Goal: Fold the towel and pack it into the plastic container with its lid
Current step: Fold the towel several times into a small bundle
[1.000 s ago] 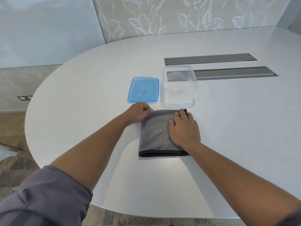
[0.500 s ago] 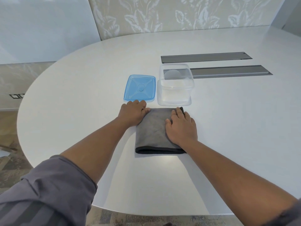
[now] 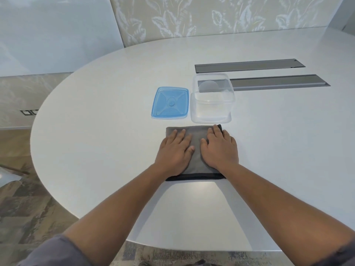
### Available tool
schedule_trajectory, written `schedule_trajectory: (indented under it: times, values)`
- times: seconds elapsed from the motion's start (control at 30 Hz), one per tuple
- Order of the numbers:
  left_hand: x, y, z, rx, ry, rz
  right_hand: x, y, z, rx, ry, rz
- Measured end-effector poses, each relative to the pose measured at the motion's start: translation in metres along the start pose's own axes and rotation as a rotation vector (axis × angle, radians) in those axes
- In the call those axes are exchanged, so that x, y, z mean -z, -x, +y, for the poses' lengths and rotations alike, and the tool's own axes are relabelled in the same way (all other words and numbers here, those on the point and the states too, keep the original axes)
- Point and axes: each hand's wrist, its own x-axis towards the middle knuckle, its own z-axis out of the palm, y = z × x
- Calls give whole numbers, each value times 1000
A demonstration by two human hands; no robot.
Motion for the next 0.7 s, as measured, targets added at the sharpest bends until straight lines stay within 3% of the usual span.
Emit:
schedule_trajectory:
  times: [0.13, 0.37, 0.53, 0.63, 0.7]
  values:
    - [4, 2, -17, 2, 5, -67, 0, 0, 1, -13, 7, 0]
    - [6, 7, -20, 179, -8, -57, 1, 2, 3, -40, -34, 23]
    - [6, 7, -23, 275, 108, -44, 3, 2, 5, -32, -59, 4]
    - [12, 5, -24, 299, 200, -38, 9, 2, 0, -6, -7, 80]
    - [17, 6, -21, 327, 247, 1, 15, 5, -12, 79, -153, 169]
